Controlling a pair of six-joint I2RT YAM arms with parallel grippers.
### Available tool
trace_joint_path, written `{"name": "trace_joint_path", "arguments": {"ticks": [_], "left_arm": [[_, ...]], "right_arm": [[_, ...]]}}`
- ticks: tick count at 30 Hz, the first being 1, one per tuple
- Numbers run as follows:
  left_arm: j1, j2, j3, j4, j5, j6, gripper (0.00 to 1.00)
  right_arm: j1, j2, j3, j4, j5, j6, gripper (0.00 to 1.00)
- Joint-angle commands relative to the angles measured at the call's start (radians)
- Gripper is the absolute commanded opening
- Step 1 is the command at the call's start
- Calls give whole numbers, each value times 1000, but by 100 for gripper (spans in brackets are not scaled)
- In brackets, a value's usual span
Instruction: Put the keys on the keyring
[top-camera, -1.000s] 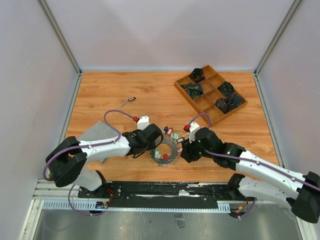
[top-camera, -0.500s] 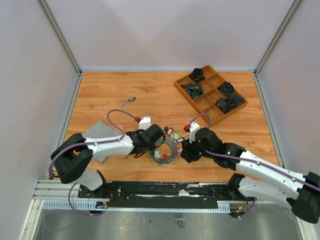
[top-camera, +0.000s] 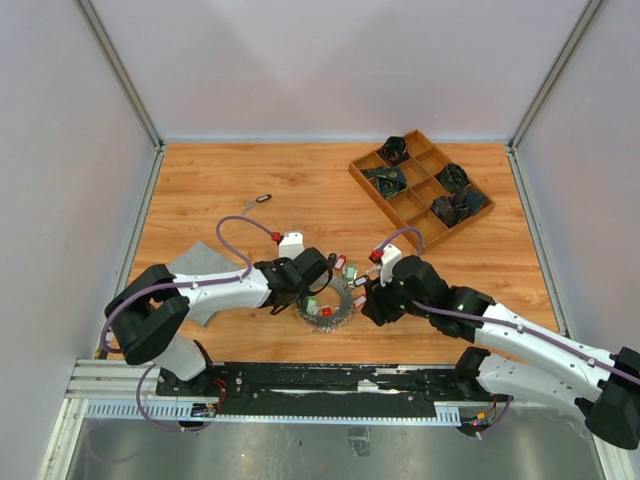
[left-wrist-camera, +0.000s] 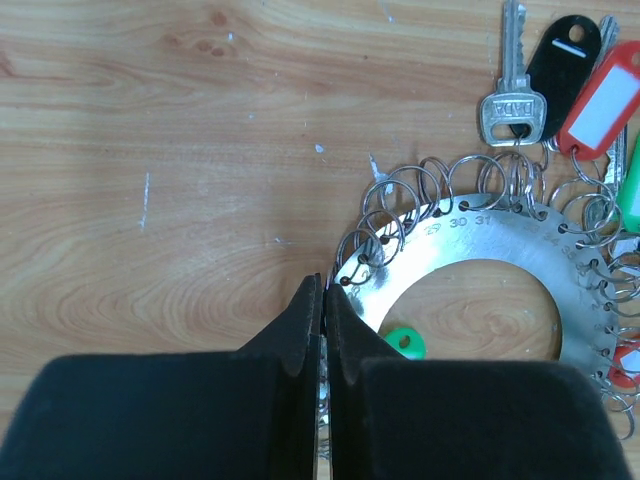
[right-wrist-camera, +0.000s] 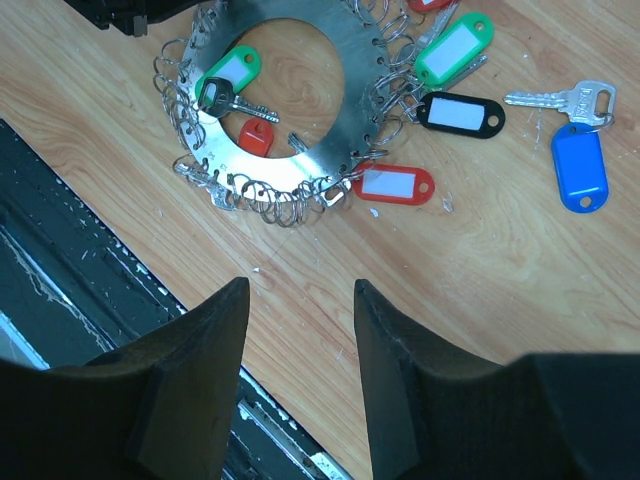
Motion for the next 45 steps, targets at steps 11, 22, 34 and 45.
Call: {"name": "trace_joint_path", "arguments": {"ticks": [11, 22, 34, 45], "left_arm": [[-8, -241, 48, 56, -53, 374, 1], [-8, -474, 100, 127, 389, 771, 1], [-7, -555, 159, 11, 893, 1086, 1], [-8, -572, 212, -100, 1099, 1205, 0]], "right_arm": [[1, -154, 6, -5, 72, -20, 56], [0, -432, -69, 214, 8, -247, 62], [1, -507, -132, 497, -316, -502, 45], [2, -284, 14, 406, -530, -569, 25]]}}
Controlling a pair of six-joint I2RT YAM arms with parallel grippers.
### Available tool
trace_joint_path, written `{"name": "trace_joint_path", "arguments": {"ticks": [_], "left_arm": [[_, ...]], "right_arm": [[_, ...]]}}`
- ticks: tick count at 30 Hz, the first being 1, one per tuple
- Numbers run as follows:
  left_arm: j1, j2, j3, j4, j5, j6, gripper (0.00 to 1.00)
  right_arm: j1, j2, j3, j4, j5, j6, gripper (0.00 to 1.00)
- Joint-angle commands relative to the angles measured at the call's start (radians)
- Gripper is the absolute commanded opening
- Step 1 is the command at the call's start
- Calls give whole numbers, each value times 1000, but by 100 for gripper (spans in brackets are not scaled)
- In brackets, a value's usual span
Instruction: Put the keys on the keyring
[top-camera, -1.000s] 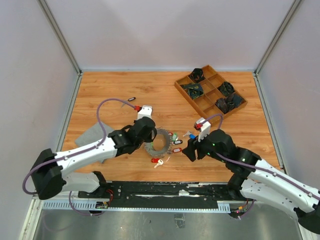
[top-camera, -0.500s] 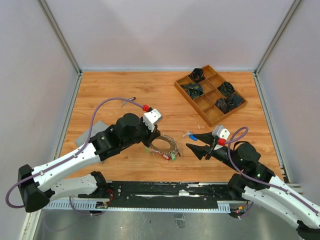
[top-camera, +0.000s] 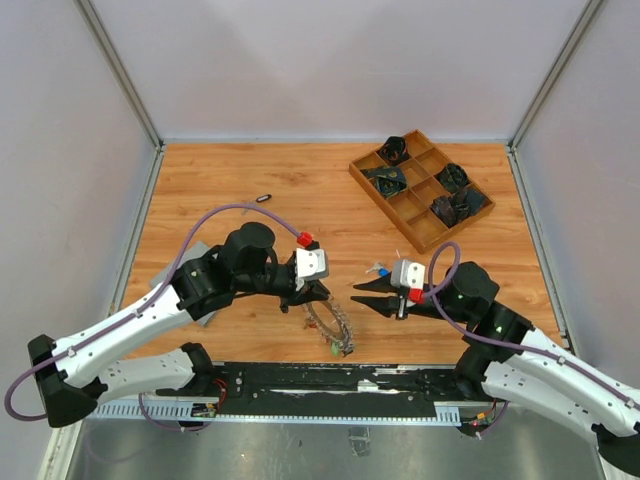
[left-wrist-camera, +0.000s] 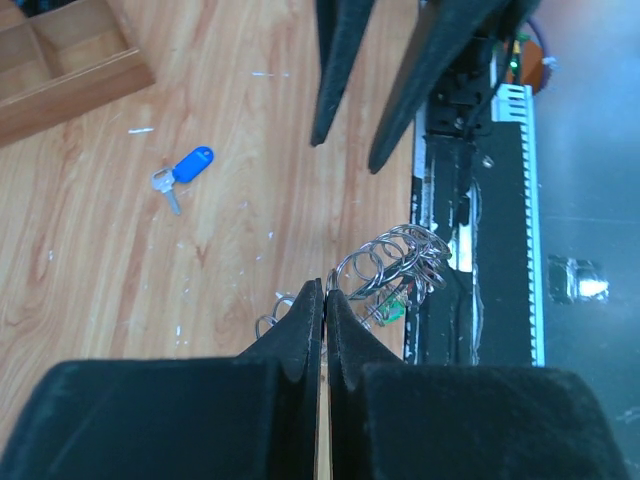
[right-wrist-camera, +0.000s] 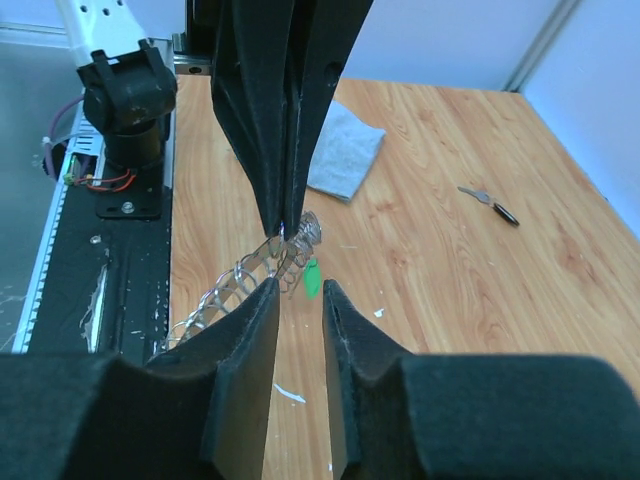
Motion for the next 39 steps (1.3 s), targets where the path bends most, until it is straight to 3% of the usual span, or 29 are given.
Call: {"name": "trace_joint_path", "arguments": {"ticks": [1, 11, 31, 39], "left_arm": [[-7, -35, 45, -13, 108, 57, 0], [-7, -68, 41, -12, 100, 61, 0], [-7, -49, 48, -15, 126, 66, 1], [-7, -49, 52, -17, 120, 66, 1]], "right_arm": [[2, 63, 68, 5, -105, -27, 24], [33, 205, 103, 51, -175, 6, 28], [83, 257, 109, 113, -129, 11, 26], [94, 291, 120, 118, -164, 24, 13]]}}
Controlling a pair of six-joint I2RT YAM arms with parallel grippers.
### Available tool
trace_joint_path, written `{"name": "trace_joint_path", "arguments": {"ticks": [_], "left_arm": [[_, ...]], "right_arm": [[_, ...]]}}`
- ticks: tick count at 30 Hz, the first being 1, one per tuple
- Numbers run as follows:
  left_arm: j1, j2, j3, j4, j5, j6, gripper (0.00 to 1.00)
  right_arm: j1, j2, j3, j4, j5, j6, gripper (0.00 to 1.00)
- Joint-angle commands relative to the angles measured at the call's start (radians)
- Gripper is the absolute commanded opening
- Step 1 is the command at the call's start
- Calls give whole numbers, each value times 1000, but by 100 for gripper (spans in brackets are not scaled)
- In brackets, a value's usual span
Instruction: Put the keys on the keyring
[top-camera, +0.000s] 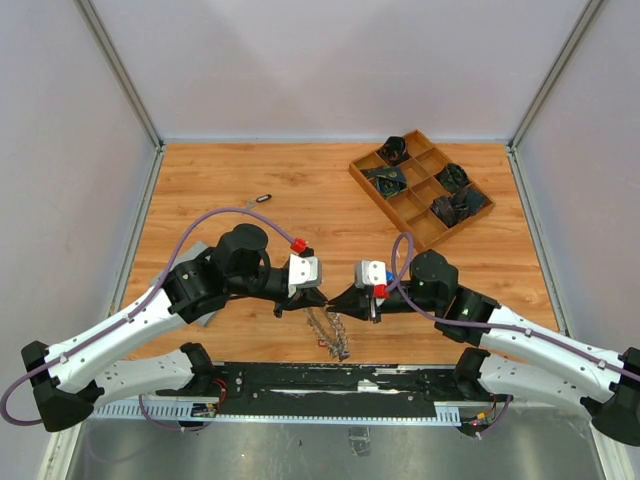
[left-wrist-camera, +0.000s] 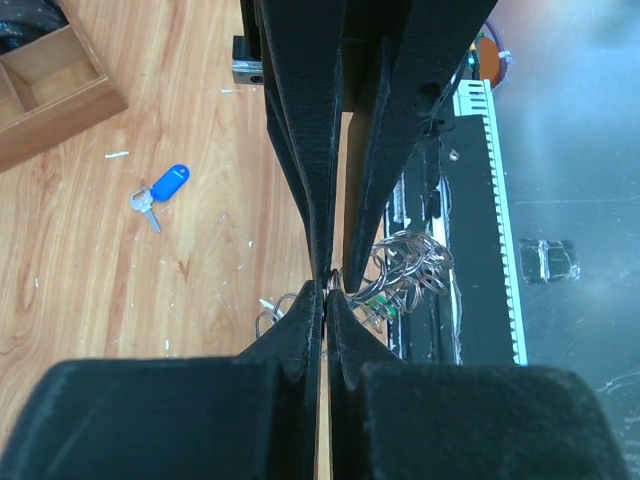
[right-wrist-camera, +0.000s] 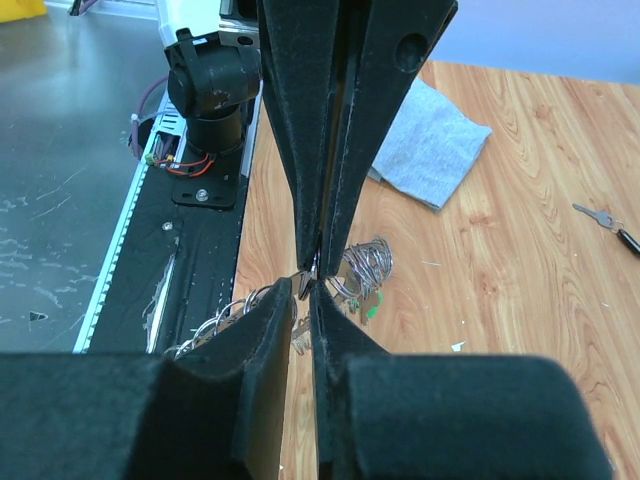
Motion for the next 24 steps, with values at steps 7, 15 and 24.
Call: {"name": "trace_joint_path", "arguments": {"ticks": [7, 15, 24], "left_arm": [[-7, -10, 42, 38, 17, 3, 0], [-6, -97, -22, 157, -63, -119, 39], [-7, -266, -157, 351, -161, -284, 45]], "right_arm": [[20, 4, 38, 49, -6, 14, 1], [19, -53, 27, 55, 49, 11, 0], [19, -94, 19, 62, 125, 26, 0]]}}
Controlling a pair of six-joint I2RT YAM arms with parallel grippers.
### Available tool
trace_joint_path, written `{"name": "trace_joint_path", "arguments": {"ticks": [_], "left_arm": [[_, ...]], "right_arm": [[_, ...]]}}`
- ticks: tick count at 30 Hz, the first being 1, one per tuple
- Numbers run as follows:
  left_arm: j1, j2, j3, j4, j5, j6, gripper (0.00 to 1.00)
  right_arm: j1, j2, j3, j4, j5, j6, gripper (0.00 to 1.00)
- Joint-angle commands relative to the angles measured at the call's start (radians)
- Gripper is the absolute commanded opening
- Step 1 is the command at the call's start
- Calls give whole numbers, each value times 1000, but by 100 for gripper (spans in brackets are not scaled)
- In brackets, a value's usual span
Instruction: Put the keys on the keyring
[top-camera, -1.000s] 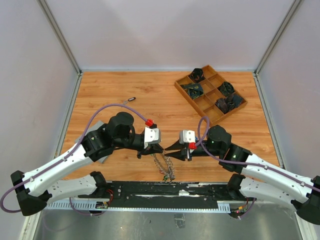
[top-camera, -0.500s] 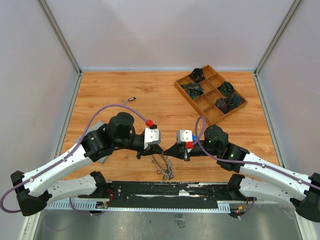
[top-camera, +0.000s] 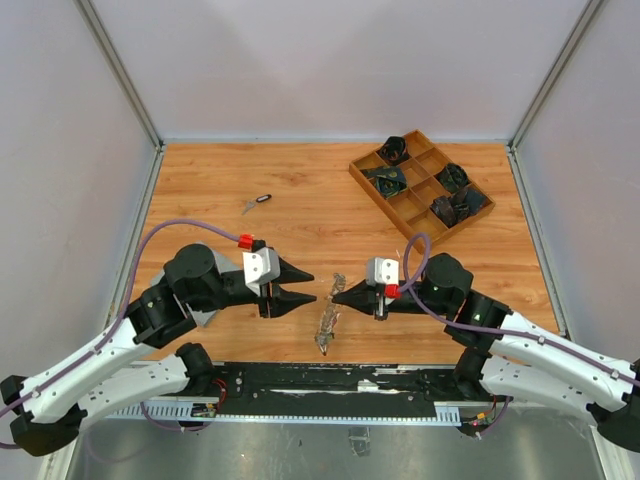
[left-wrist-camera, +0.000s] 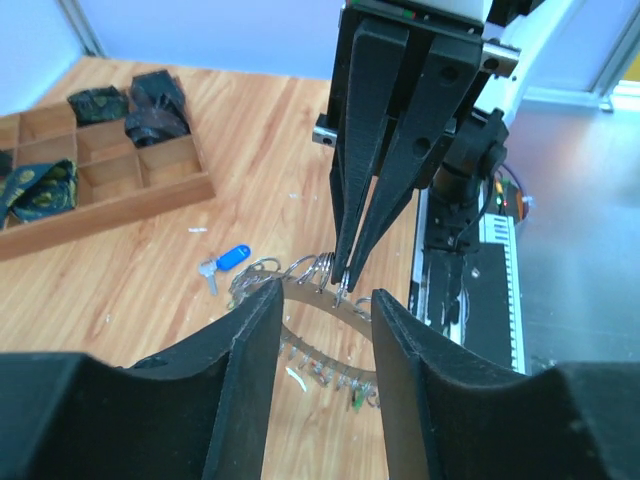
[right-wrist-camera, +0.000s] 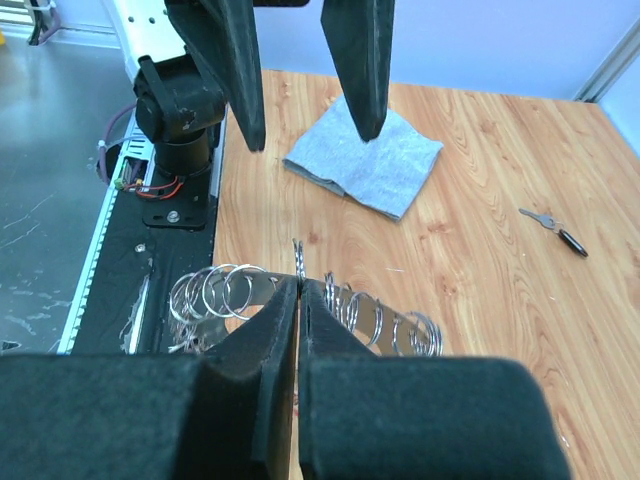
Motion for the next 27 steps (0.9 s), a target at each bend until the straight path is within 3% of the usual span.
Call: {"name": "trace_joint_path", "arguments": {"ticks": [1, 3, 13, 27], "left_arm": [[-7, -39, -52, 138, -17, -96, 42], [-6, -30, -66, 143, 4, -97, 38], [-6, 46, -84, 162, 5, -66, 38], [-7, 93, -75, 208, 88, -72, 19]], "right_arm": [[9, -28, 17, 70, 49, 14, 0], [9, -31, 20, 77, 53, 18, 0], [10, -47, 37, 80, 26, 33, 0], [10, -50, 41, 87, 32, 39, 0]]}}
